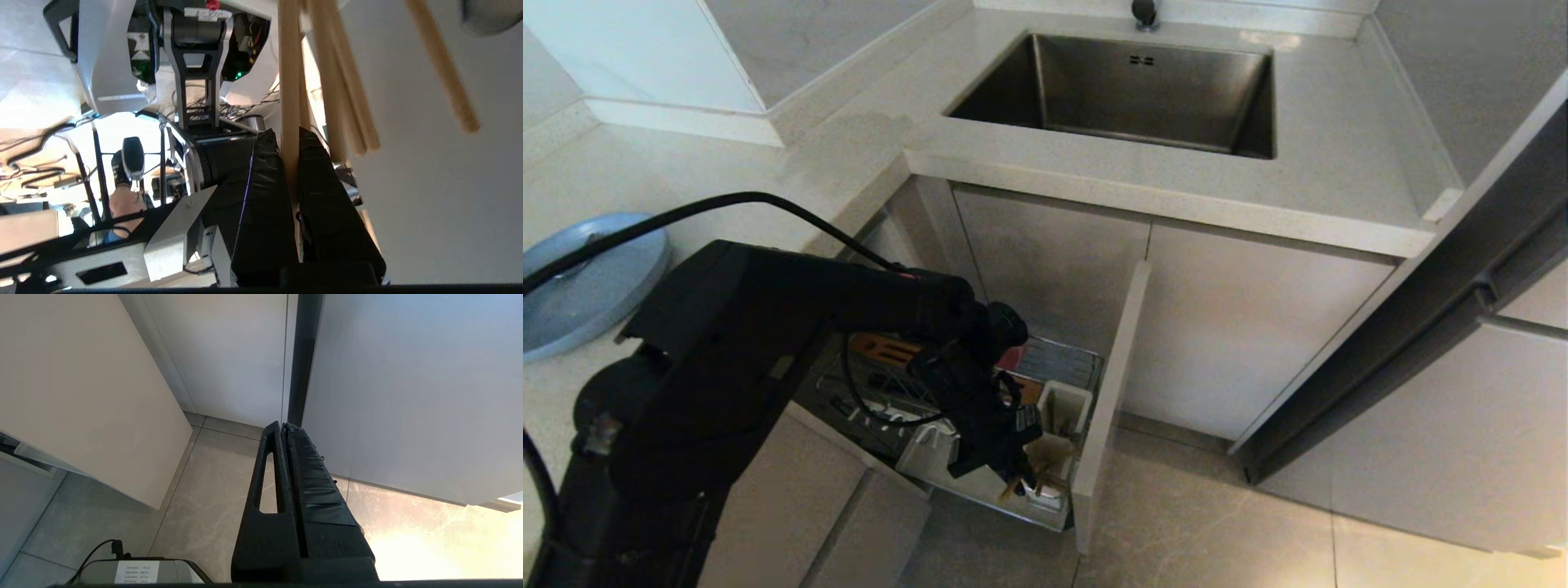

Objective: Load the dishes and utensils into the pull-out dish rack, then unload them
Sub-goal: Pick up the chopsticks and place it in the cupboard

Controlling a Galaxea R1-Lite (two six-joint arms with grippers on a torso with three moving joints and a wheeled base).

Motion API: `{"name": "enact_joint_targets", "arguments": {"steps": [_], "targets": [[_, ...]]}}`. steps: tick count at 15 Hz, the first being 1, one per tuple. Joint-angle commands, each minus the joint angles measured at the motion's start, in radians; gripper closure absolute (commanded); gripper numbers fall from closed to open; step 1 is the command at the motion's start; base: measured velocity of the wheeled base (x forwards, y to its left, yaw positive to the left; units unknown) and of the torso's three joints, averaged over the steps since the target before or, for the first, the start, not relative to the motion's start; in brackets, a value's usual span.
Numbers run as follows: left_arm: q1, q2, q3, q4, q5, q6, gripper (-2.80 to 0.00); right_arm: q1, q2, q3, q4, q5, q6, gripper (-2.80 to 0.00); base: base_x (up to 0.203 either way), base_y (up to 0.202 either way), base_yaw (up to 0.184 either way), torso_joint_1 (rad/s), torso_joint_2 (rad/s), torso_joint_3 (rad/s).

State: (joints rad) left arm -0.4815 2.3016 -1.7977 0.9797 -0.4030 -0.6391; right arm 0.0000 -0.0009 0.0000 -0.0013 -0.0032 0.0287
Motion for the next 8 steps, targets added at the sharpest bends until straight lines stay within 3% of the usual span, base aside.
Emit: {"name": "enact_joint_targets", "arguments": {"steps": [1,8], "targets": [[0.000,0.022,-0.005,0.000,-0.002,-0.004,0.00,0.000,-0.001,0.000,0.000,0.000,0.000,0.00,0.000,0.000,0.000,0.000,0.00,0.000],[0.000,0.042,-0.017,-0.009,-0.002,-0.004,0.00,0.000,-0.001,0.000,0.000,0.000,0.000,0.00,0.000,0.000,0.000,0.000,0.00,0.000]]}}
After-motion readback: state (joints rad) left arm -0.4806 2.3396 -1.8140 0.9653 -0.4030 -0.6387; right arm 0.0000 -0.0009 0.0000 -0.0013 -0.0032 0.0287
